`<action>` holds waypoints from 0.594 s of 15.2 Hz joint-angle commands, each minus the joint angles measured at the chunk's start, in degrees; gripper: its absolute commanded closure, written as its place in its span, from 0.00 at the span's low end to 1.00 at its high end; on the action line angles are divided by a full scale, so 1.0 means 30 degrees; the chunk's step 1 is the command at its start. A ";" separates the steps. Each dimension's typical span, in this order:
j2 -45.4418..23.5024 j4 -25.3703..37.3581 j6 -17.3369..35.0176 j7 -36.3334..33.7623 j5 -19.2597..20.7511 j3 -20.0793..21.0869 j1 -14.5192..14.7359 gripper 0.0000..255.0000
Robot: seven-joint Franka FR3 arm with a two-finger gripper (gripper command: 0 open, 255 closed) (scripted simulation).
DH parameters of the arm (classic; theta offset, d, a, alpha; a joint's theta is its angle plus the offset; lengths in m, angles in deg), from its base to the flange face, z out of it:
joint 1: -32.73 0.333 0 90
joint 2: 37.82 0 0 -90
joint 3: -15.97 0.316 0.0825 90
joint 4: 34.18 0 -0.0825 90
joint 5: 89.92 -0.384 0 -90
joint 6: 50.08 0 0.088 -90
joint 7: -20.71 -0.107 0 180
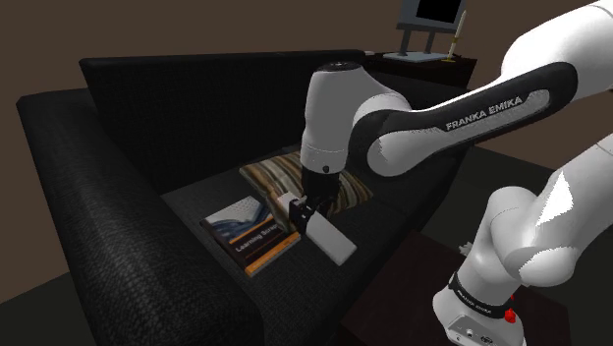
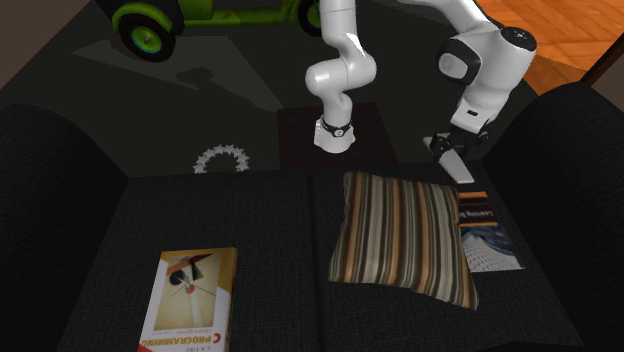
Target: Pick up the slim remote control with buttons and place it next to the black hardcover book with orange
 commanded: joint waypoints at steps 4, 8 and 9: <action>-0.1803 0.1205 0.0599 -0.1723 0.0377 0.1224 0.0192 1.00; -0.2293 0.0569 0.1698 -0.1880 0.0518 0.1374 0.0161 1.00; -0.2429 0.0420 0.1975 -0.1925 0.0562 0.1412 0.0151 1.00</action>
